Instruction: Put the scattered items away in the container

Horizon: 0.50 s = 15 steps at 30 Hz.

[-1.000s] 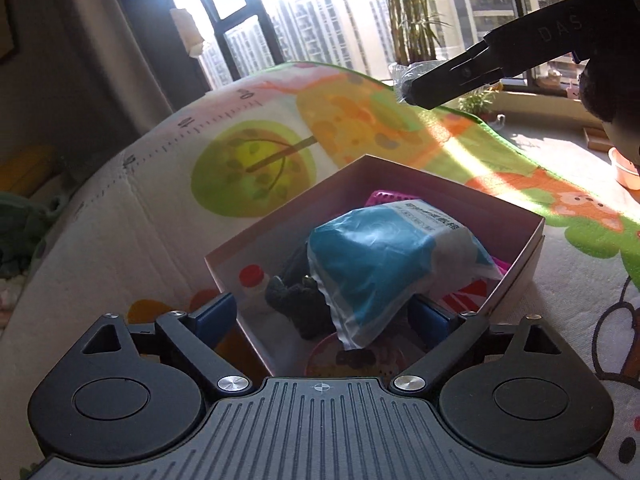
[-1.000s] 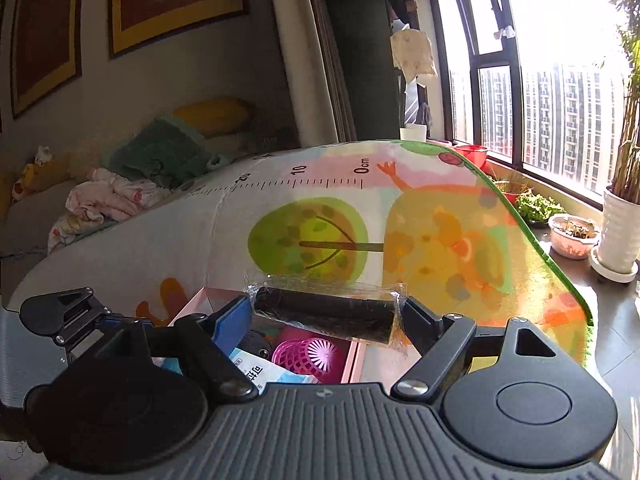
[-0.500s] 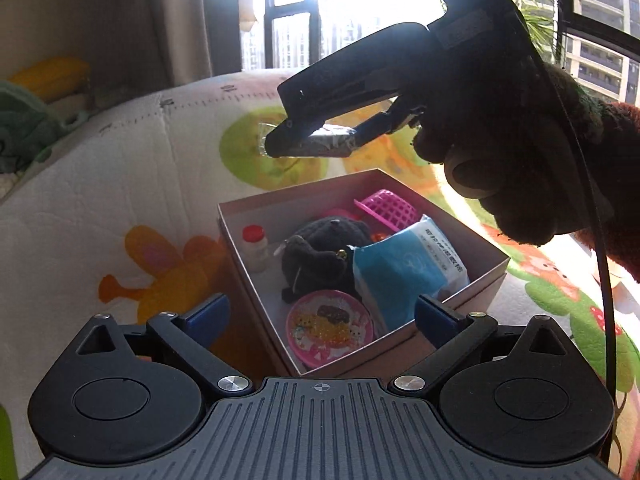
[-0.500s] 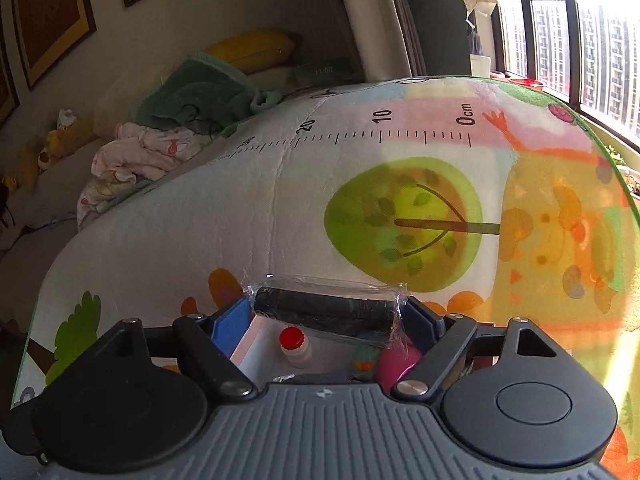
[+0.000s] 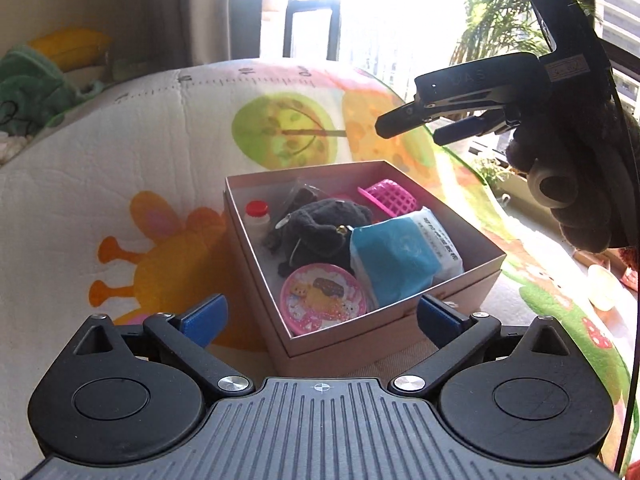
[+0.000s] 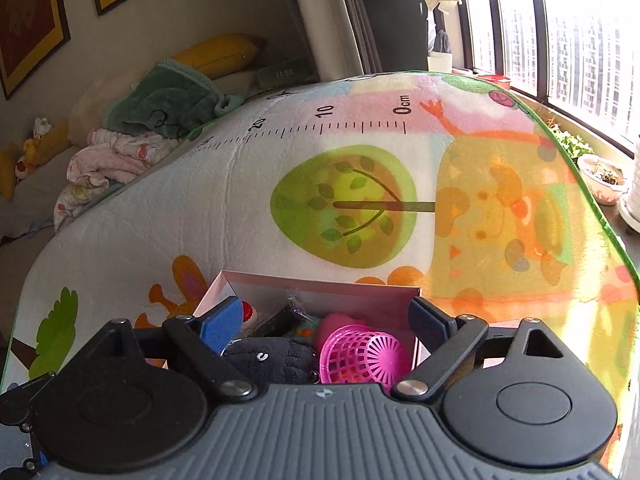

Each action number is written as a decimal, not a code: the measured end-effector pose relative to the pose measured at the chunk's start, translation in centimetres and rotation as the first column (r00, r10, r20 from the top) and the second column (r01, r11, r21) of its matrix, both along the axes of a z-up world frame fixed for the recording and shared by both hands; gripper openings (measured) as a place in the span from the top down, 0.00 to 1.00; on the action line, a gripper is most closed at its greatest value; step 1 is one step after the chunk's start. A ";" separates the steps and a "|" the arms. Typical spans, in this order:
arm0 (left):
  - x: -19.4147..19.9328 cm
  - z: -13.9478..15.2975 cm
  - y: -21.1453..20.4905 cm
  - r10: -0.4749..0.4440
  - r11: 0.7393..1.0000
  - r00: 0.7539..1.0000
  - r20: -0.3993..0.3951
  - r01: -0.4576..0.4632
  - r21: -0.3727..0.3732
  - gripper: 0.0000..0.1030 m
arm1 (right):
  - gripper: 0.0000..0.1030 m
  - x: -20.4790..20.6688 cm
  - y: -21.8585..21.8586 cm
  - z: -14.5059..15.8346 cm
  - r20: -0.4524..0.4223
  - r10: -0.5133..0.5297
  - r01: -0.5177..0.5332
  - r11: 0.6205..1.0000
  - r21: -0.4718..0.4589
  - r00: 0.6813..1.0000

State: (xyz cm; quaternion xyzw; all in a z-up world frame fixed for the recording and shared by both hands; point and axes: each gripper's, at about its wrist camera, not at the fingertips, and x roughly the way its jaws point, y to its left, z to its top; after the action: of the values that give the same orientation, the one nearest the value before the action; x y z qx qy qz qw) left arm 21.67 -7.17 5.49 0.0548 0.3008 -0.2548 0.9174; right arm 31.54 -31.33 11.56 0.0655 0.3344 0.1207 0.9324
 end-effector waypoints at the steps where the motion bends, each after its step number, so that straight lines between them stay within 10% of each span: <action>1: -0.2 0.1 -0.1 0.000 1.000 1.000 0.006 0.000 0.003 0.00 | 0.12 -0.6 -0.6 -0.1 0.009 -0.018 0.018 1.000 -0.001 1.000; 15: -4.9 -3.3 0.0 0.310 0.951 0.950 0.020 -0.310 -0.018 0.00 | 0.00 -14.3 -1.2 -4.4 0.144 -0.136 0.138 0.990 0.000 0.980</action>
State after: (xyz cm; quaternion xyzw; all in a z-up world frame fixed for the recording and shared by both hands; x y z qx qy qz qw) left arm 16.79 -7.14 2.24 0.0033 0.2933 -0.1090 0.9498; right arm 17.25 -32.48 7.16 0.0749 0.2619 0.0589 0.9604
